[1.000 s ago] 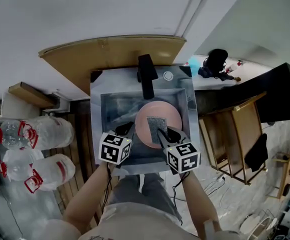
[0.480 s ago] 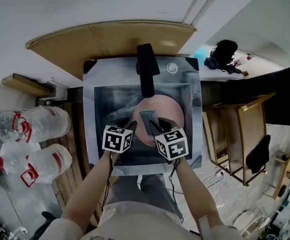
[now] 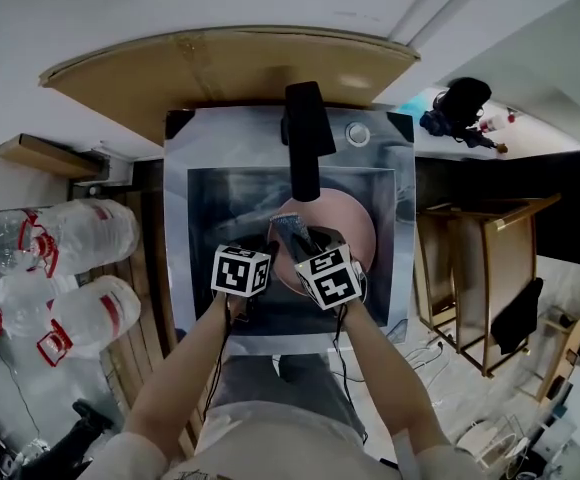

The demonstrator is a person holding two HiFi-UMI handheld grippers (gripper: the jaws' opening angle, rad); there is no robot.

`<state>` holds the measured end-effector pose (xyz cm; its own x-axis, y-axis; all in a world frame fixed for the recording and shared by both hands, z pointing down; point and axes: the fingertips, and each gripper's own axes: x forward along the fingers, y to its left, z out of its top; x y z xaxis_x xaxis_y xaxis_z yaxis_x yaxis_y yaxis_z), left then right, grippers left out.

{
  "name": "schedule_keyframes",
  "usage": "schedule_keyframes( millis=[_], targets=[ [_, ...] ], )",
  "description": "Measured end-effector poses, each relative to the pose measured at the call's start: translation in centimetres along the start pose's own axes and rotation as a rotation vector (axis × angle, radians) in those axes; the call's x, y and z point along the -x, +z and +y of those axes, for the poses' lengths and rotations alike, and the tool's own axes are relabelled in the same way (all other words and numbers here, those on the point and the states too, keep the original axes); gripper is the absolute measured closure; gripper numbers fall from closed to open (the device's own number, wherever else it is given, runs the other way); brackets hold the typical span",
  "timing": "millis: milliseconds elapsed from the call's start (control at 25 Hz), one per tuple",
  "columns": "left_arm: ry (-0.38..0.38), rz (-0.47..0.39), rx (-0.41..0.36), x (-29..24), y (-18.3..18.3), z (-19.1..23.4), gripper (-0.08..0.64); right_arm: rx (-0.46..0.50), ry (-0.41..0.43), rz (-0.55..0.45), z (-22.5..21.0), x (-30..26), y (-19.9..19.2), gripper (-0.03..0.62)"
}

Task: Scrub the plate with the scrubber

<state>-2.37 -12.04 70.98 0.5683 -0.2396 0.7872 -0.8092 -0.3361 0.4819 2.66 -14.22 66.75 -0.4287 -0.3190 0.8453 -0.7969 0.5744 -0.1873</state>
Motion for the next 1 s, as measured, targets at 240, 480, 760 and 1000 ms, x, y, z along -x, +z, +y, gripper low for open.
schedule_keyframes(
  millis=[240, 480, 760, 1000],
  targets=[
    [-0.004, 0.028, -0.009, -1.0, -0.3, 0.1, 0.474, 0.120, -0.005, 0.043, -0.1, -1.2, 1.1, 0.474],
    [0.019, 0.039, 0.000, -1.0, -0.4, 0.6, 0.486, 0.299, -0.057, 0.110, -1.1, -3.4, 1.0, 0.474],
    [0.005, 0.019, 0.001, -0.9, 0.2, 0.5, 0.495, 0.463, -0.160, 0.184, -5.1, -4.7, 1.3, 0.476],
    [0.073, -0.034, 0.017, -0.4, 1.1, 2.0, 0.518, 0.618, -0.298, 0.326, -9.1, -3.1, -0.1, 0.480]
  ],
)
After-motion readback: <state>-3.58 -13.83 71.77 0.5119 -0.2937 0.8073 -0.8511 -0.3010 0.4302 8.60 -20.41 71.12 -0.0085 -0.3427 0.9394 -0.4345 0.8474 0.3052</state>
